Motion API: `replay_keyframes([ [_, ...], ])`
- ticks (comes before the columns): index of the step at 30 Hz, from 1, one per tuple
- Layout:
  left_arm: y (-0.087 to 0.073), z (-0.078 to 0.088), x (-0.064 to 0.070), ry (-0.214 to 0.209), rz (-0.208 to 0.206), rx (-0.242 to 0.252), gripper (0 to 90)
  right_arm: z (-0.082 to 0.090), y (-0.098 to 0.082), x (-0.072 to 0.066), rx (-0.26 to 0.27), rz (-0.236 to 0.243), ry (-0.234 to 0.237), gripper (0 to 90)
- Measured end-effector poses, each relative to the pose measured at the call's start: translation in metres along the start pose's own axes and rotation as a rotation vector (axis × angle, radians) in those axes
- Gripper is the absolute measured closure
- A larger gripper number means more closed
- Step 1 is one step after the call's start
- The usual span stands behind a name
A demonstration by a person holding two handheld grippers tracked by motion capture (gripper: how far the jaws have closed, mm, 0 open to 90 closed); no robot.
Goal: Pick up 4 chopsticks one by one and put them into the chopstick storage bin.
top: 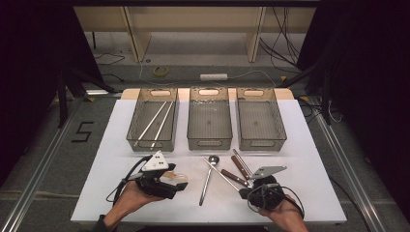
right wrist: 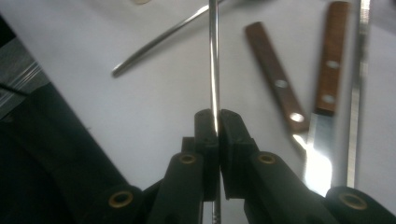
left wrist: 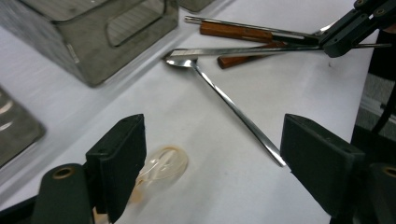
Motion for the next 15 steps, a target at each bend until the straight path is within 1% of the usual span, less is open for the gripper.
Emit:
replay_keyframes([
  [1, 0.000, 0.000, 0.000, 0.000, 0.000, 0.000, 21.5, 0.000, 0.000, 0.000, 0.000, 0.000, 0.000, 87.4],
  [2, 0.000, -0.002, 0.002, -0.008, -0.018, -0.011, 21.3, -0.004, 0.002, -0.009, -0.014, 0.031, 0.025, 87.4],
  [3, 0.000, -0.003, 0.005, -0.019, -0.037, -0.019, 21.3, -0.004, 0.002, -0.009, -0.014, 0.031, 0.025, 87.4],
  [4, -0.001, -0.004, 0.008, -0.029, -0.055, -0.026, 21.0, -0.005, 0.003, -0.013, -0.017, 0.042, 0.038, 87.4],
  [5, -0.001, -0.006, 0.012, -0.043, -0.083, -0.037, 20.7, -0.009, 0.005, -0.021, -0.027, 0.066, 0.060, 87.4],
  [6, -0.001, -0.006, 0.012, -0.043, -0.083, -0.037, 20.6, -0.010, 0.005, -0.024, -0.032, 0.078, 0.071, 87.4],
  [7, -0.001, -0.008, 0.015, -0.043, -0.114, -0.052, 20.6, -0.012, 0.005, -0.027, -0.034, 0.089, 0.079, 87.3],
  [8, -0.001, -0.009, 0.016, -0.045, -0.135, -0.063, 20.6, -0.014, 0.005, -0.031, -0.042, 0.093, 0.090, 87.3],
  [9, -0.001, -0.009, 0.016, -0.045, -0.135, -0.063, 20.6, -0.014, 0.005, -0.031, -0.042, 0.093, 0.090, 87.3],
  [10, -0.001, -0.011, 0.019, -0.057, -0.167, -0.082, 20.6, -0.016, 0.005, -0.037, -0.049, 0.114, 0.110, 87.4],
  [11, -0.001, -0.012, 0.021, -0.064, -0.181, -0.095, 21.2, -0.017, 0.006, -0.040, -0.052, 0.120, 0.118, 87.3],
  [12, -0.001, -0.012, 0.021, -0.064, -0.181, -0.095, 21.8, -0.018, 0.007, -0.042, -0.050, 0.126, 0.124, 87.3],
  [13, -0.001, -0.014, 0.023, -0.068, -0.198, -0.105, 21.8, -0.018, 0.007, -0.042, -0.050, 0.126, 0.124, 87.3],
  [15, -0.002, -0.017, 0.026, -0.076, -0.221, -0.129, 21.9, -0.018, 0.008, -0.048, -0.053, 0.144, 0.145, 87.3],
])
Point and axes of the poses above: each handheld gripper's, and its own axes: z roughly backward along the jaws, y roughly out of its top, x roughly to its right, the point moved 7 cm from there along -z, roughly forward along the jaws, and after that the axes turned 13 degrees about x, right-handed, at the moved point
